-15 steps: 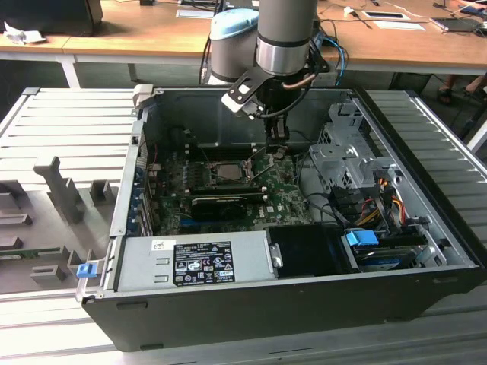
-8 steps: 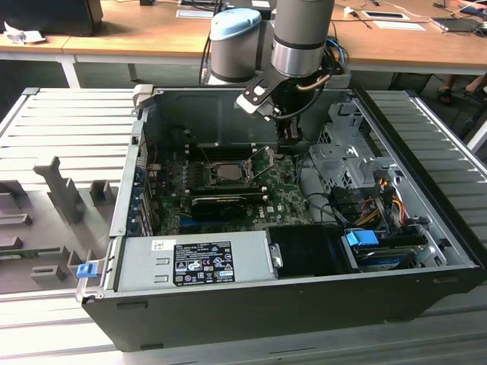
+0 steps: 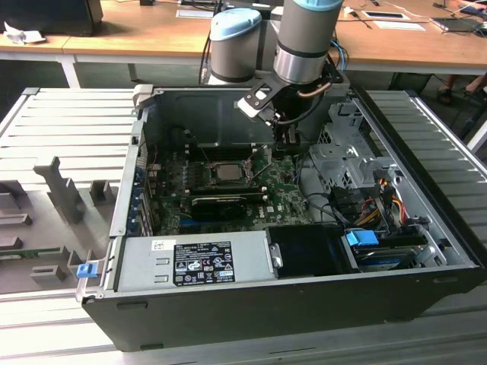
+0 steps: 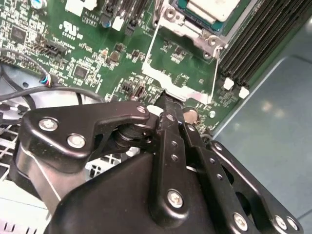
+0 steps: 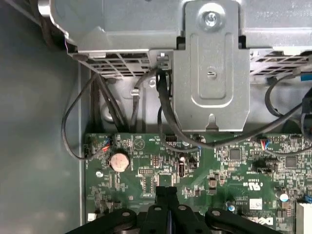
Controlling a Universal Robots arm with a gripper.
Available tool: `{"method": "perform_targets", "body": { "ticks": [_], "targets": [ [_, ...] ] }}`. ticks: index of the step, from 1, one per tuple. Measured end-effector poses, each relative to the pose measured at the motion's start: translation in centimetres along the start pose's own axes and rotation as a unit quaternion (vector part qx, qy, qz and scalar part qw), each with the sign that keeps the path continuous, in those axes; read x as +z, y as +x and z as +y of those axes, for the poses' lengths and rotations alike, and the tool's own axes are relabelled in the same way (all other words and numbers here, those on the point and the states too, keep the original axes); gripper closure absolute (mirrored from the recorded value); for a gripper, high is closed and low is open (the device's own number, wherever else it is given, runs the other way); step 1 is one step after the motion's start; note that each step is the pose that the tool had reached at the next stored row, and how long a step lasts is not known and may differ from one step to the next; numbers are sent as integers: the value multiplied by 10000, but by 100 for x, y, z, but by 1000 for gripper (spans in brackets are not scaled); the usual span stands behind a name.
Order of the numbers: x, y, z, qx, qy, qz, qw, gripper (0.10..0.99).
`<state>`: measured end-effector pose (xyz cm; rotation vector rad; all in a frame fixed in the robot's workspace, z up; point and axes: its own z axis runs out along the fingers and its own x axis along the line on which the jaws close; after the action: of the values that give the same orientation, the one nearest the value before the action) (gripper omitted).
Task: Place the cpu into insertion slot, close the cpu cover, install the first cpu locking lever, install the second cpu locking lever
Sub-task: 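Close the cpu cover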
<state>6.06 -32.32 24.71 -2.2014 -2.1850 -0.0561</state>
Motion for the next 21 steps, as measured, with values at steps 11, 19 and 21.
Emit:
{"method": "perform_targets", "body": {
  "ticks": [11,19,21],
  "targets": [
    [0,-1,-165,-12,1,-1,10000,980],
    [1,-3,-386,-11,0,0,10000,980],
    [1,-4,-459,-12,0,0,10000,980]
  ]
}}
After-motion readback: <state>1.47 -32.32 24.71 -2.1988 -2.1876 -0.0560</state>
